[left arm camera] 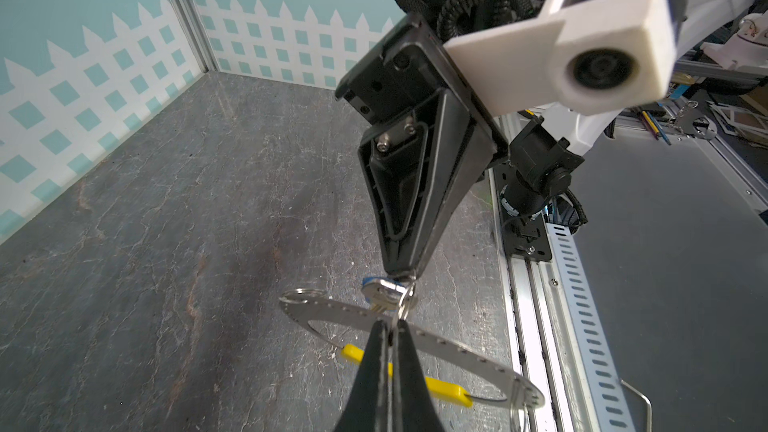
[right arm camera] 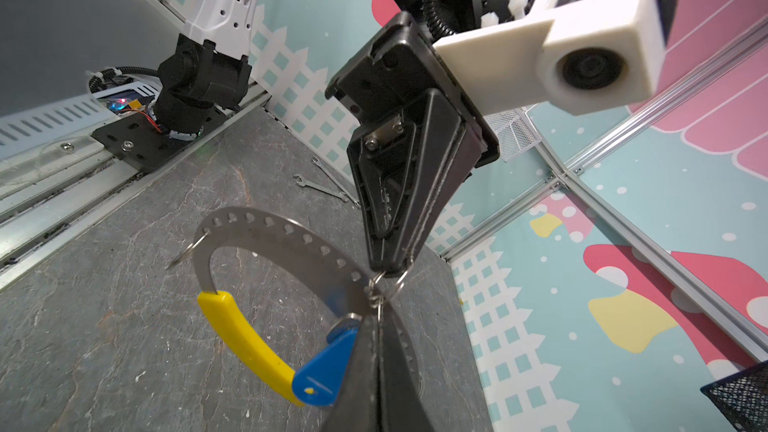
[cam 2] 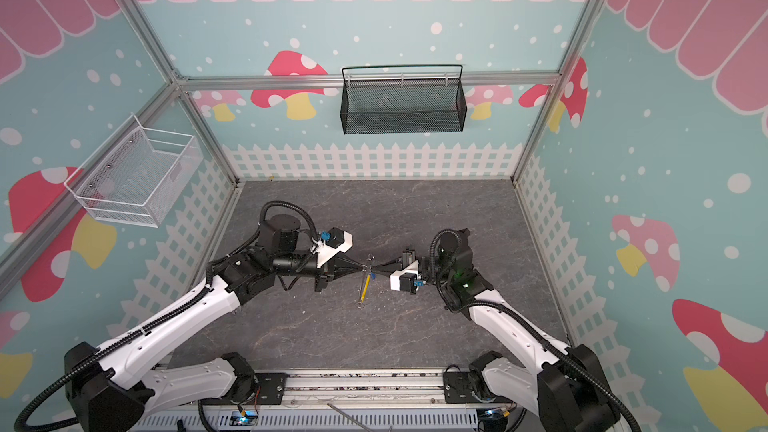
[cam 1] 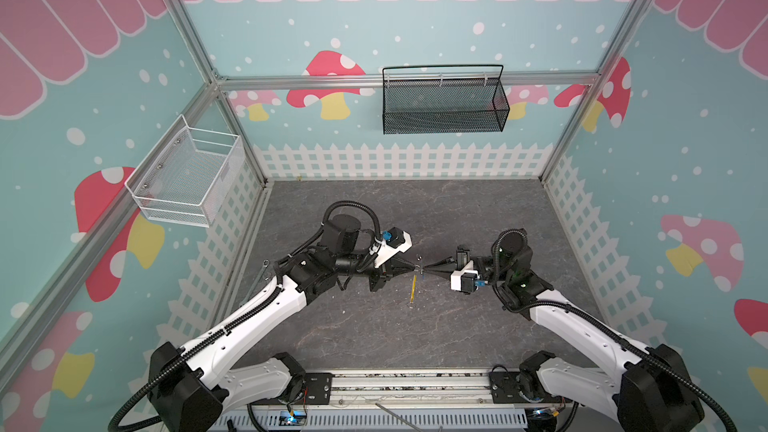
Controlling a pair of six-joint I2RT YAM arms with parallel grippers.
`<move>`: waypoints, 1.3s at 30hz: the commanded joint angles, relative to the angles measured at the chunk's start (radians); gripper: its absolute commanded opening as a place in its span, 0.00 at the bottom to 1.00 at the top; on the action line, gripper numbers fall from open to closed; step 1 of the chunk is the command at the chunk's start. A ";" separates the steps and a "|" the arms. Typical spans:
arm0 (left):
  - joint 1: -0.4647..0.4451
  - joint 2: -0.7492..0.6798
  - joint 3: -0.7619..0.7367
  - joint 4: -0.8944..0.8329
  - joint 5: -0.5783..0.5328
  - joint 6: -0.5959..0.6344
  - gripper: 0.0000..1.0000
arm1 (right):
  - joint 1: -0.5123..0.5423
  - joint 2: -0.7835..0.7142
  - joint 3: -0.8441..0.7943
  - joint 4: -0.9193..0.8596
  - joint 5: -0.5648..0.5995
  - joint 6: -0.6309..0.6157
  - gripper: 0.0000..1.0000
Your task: Put the keys on the keyring
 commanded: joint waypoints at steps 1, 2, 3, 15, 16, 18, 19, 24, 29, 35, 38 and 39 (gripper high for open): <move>0.017 -0.003 -0.025 0.082 0.037 -0.048 0.00 | -0.002 -0.027 -0.025 0.014 0.026 -0.042 0.00; 0.019 -0.003 -0.030 0.090 0.039 -0.057 0.00 | -0.003 -0.030 -0.028 0.016 0.031 -0.045 0.00; 0.019 -0.001 -0.032 0.095 0.040 -0.060 0.00 | -0.002 -0.033 -0.030 0.021 0.033 -0.046 0.00; 0.022 0.000 -0.045 0.134 0.039 -0.095 0.00 | -0.003 -0.048 -0.048 0.065 0.074 -0.053 0.00; 0.021 0.000 -0.048 0.149 0.039 -0.103 0.00 | -0.002 -0.046 -0.049 0.065 0.074 -0.053 0.00; 0.021 0.003 -0.056 0.172 0.040 -0.118 0.00 | -0.002 -0.043 -0.049 0.070 0.074 -0.055 0.00; 0.022 0.003 -0.059 0.185 0.040 -0.124 0.00 | -0.002 -0.041 -0.050 0.070 0.073 -0.055 0.00; 0.020 0.017 -0.064 0.215 0.046 -0.147 0.00 | -0.002 -0.038 -0.041 0.077 0.073 -0.045 0.00; 0.020 0.023 -0.069 0.223 0.041 -0.149 0.00 | -0.002 -0.037 -0.037 0.080 0.071 -0.037 0.00; 0.020 0.029 -0.082 0.277 0.042 -0.185 0.00 | -0.003 -0.029 -0.032 0.083 0.066 -0.035 0.00; 0.020 0.031 -0.087 0.288 0.043 -0.190 0.00 | -0.002 -0.025 -0.026 0.085 0.062 -0.022 0.00; 0.020 0.031 -0.088 0.286 0.043 -0.191 0.00 | -0.003 -0.024 -0.023 0.085 0.061 -0.018 0.00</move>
